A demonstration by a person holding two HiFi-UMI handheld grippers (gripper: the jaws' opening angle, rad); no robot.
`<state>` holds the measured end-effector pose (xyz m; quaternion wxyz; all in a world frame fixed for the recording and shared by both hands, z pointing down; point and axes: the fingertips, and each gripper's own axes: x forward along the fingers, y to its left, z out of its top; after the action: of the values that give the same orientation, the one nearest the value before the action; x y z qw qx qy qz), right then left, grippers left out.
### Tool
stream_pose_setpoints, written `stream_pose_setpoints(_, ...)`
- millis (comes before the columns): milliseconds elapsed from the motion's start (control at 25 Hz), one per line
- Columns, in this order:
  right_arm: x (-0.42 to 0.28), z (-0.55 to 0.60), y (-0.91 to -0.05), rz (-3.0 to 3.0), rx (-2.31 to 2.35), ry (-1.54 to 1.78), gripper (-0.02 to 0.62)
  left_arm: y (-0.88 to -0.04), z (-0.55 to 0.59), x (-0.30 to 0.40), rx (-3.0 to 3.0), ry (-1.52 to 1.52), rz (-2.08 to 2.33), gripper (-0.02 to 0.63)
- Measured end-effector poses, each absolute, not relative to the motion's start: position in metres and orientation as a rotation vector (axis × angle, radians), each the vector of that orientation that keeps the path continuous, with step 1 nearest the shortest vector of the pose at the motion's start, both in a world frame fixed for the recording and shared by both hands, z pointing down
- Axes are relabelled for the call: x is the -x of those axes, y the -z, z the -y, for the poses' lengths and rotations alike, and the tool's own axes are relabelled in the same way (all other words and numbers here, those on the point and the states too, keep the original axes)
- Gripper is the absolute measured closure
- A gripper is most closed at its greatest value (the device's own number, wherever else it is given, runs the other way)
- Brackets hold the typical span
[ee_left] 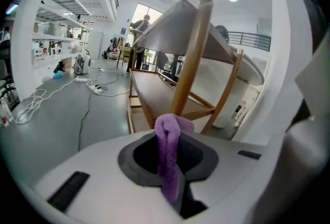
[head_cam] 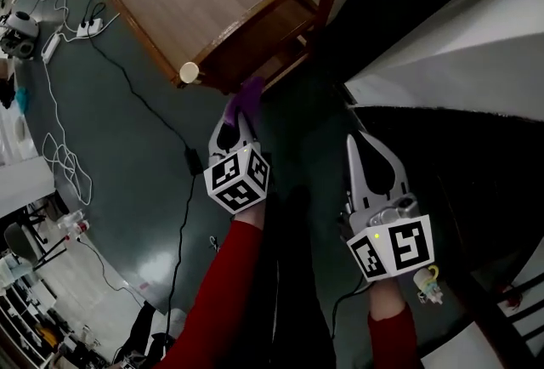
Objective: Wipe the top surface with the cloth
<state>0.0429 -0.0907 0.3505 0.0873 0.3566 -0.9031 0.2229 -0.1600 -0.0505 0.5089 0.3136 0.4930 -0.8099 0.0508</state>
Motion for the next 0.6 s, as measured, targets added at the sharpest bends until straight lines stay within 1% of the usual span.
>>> stream_pose_setpoints(200,-0.023,0.084,-0.35,2.702,-1.007,-0.633,0.583,-0.511,0.012,0.192,-1.225,-0.152,2.18,0.552)
stream_pose_setpoints(360,-0.016,0.078,-0.353,2.701,-0.98,-0.615,0.583,-0.505,0.009,0.198,-1.242,-0.161,2.194,0.552)
stream_pose_setpoints(480,-0.015,0.073,-0.36,2.692,-0.982,-0.616,0.583,-0.506,0.008,0.181,-1.305,-0.173,2.138,0.552)
stream_pose_setpoints(600,-0.022,0.071,-0.371,2.683,-1.01,-0.609,0.583,-0.514,0.02,0.134,-1.502,-0.233,2.018,0.552)
